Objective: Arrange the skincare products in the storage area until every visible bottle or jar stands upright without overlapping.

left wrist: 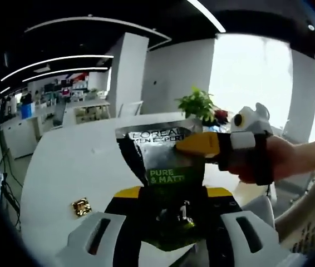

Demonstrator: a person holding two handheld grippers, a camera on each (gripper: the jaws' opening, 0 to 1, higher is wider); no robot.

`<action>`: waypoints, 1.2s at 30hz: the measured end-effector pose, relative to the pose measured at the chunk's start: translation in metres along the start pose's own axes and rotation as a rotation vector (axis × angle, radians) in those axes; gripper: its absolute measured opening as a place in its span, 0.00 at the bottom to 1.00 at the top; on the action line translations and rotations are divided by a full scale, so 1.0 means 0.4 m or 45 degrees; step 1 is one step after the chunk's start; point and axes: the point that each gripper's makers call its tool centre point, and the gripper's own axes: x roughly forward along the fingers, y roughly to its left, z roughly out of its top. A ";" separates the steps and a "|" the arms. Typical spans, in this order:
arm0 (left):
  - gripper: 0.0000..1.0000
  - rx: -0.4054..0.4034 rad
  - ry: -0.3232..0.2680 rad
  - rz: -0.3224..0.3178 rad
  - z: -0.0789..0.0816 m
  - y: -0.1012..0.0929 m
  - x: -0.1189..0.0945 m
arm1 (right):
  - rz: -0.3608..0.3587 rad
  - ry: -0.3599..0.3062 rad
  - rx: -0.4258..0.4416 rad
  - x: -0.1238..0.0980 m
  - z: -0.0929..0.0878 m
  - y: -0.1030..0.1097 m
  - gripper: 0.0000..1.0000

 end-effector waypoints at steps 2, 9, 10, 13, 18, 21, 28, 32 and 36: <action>0.45 0.015 0.012 -0.026 -0.006 -0.004 -0.002 | -0.002 0.006 0.007 -0.003 0.002 -0.009 0.01; 0.55 -0.057 -0.031 -0.048 0.011 0.038 -0.029 | 0.055 0.040 0.025 -0.012 0.008 0.001 0.01; 0.56 -0.071 -0.037 -0.052 0.013 0.046 -0.031 | 0.099 0.050 0.039 -0.014 0.011 0.014 0.01; 0.57 -0.251 -0.089 -0.195 0.029 0.042 -0.034 | 0.223 0.073 0.064 -0.018 0.023 0.053 0.01; 0.61 -0.393 -0.160 -0.426 0.061 0.003 -0.052 | 0.426 0.127 0.096 -0.035 0.044 0.128 0.01; 0.58 -0.448 -0.138 -0.471 0.054 -0.014 -0.050 | 0.462 0.163 0.081 -0.040 0.051 0.146 0.01; 0.24 -0.483 -0.145 -0.578 0.056 -0.067 -0.065 | 0.438 0.172 0.059 -0.040 0.051 0.139 0.01; 0.10 -0.622 -0.129 -0.608 0.059 -0.077 -0.082 | 0.352 0.122 0.032 -0.038 0.066 0.105 0.01; 0.00 -0.750 -0.201 -0.665 0.090 -0.097 -0.099 | 0.329 0.114 0.022 -0.036 0.063 0.095 0.01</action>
